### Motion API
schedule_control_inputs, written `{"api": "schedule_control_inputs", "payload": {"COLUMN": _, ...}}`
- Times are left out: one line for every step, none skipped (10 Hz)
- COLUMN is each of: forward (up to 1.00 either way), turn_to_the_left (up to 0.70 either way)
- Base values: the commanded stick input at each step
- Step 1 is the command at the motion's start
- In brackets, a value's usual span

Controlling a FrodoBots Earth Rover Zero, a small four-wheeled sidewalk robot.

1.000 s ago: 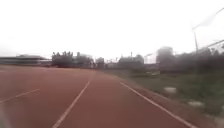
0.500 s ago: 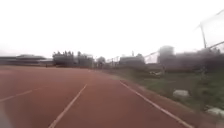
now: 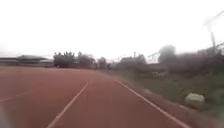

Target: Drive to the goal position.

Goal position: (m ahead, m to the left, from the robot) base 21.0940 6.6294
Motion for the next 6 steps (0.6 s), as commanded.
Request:
{"api": "schedule_control_inputs", "payload": {"forward": 0.7, "turn_to_the_left": 0.0}}
{"api": "schedule_control_inputs", "payload": {"forward": 0.7, "turn_to_the_left": 0.0}}
{"api": "schedule_control_inputs", "payload": {"forward": 0.7, "turn_to_the_left": 0.0}}
{"api": "schedule_control_inputs", "payload": {"forward": 0.7, "turn_to_the_left": 0.0}}
{"api": "schedule_control_inputs", "payload": {"forward": 0.7, "turn_to_the_left": 0.0}}
{"api": "schedule_control_inputs", "payload": {"forward": 0.7, "turn_to_the_left": 0.0}}
